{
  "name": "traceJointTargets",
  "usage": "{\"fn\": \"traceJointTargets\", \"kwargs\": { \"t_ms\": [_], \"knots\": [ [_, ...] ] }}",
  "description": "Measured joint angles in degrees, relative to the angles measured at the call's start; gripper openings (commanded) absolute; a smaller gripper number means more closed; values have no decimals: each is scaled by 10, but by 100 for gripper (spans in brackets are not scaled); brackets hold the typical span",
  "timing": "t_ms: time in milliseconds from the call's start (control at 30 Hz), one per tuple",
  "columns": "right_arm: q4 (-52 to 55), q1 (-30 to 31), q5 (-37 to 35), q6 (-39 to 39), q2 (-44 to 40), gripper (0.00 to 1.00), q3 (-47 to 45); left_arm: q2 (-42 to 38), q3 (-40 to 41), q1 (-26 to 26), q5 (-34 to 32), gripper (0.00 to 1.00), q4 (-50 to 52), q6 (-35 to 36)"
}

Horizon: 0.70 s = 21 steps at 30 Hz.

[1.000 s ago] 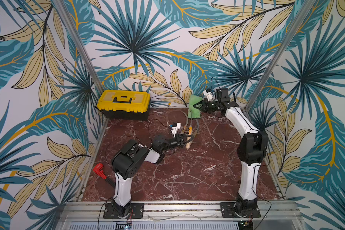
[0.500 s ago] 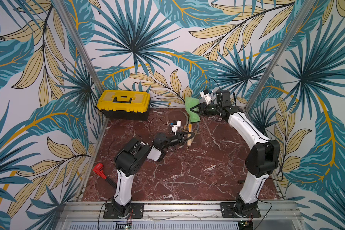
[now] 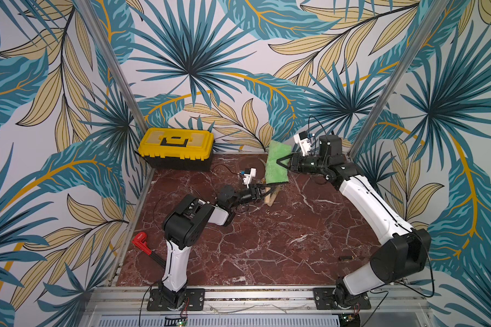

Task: Wipe small sickles with rags
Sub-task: Wipe the small sickle.

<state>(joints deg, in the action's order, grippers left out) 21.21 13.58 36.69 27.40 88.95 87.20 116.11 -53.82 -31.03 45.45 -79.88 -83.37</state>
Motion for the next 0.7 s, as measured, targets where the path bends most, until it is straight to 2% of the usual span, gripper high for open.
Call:
{"fn": "traceJointTargets", "kwargs": {
  "t_ms": [133, 300, 500, 700],
  "knots": [
    [20, -19, -58, 5, 25, 3, 31, -31, 24, -3, 0, 0, 0, 0],
    [29, -29, -95, 18, 120, 3, 89, -63, 40, -14, -5, 0, -1, 2],
    [-20, -36, -57, 73, 231, 3, 127, -68, 51, -27, -13, 0, 0, 2],
    [-109, -47, -5, 145, 282, 3, 136, -67, 51, -35, -17, 0, 0, 2]
  ]
}}
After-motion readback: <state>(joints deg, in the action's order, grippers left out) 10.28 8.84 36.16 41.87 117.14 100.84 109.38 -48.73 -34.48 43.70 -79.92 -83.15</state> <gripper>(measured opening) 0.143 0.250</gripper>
